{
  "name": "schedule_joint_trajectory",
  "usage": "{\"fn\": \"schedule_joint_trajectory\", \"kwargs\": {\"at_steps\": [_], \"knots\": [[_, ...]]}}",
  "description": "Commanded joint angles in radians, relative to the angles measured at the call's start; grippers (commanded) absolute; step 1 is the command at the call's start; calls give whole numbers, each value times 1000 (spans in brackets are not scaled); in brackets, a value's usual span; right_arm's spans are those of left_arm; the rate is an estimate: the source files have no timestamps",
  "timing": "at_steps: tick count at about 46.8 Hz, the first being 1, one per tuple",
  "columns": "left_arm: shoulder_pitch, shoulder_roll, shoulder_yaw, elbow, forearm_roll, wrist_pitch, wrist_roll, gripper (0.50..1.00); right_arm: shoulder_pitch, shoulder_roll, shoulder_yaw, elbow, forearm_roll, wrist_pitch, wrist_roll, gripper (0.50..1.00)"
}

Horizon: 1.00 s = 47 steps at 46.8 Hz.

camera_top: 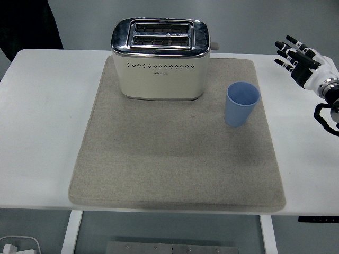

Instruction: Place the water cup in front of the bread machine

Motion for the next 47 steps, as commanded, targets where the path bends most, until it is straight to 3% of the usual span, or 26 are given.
{"fn": "schedule_joint_trajectory", "kwargs": {"at_steps": [1, 31, 47], "knots": [[-2, 0, -1, 1, 0, 1, 0, 1000, 0, 0, 0, 0, 0, 0, 0, 928], [7, 0, -1, 0, 0, 2, 0, 999, -3, -2, 0, 0, -1, 6, 3, 928], [7, 0, -1, -2, 0, 2, 0, 999, -9, -38, 1, 2, 12, 49, 3, 930]]}}
